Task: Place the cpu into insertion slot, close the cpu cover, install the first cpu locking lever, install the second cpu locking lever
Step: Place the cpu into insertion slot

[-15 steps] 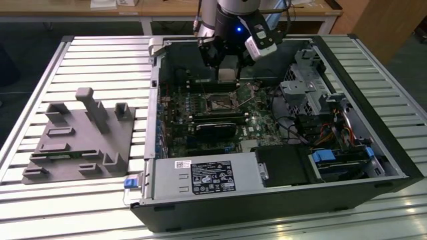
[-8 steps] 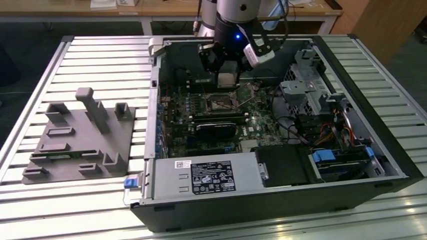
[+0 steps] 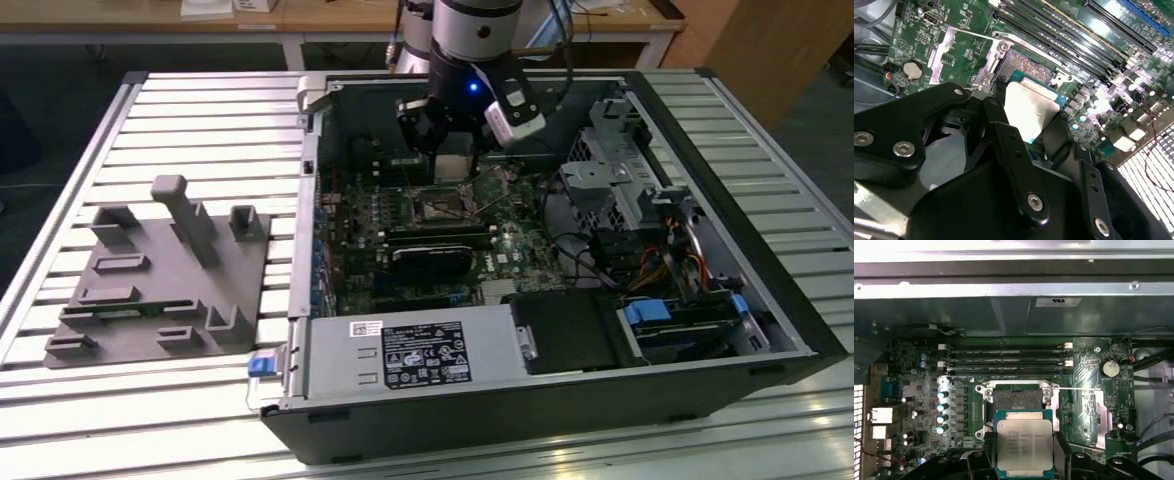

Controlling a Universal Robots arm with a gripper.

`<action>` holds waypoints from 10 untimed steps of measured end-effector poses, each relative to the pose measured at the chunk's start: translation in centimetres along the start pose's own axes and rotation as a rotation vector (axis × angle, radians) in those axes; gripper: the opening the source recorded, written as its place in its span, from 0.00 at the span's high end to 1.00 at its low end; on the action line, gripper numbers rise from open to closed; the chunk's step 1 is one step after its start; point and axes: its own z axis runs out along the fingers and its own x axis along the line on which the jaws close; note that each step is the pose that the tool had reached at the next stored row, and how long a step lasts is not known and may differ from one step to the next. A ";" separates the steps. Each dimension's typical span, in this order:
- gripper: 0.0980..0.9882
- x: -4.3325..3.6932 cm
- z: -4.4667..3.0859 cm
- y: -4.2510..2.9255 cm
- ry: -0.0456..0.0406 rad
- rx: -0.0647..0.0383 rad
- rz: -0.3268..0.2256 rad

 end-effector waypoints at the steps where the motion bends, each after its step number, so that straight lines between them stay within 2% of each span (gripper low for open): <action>1: 0.50 0.00 0.19 -0.02 0.0000 0.000 0.000; 10: 0.50 -0.01 1.83 -0.03 -0.0003 0.000 0.000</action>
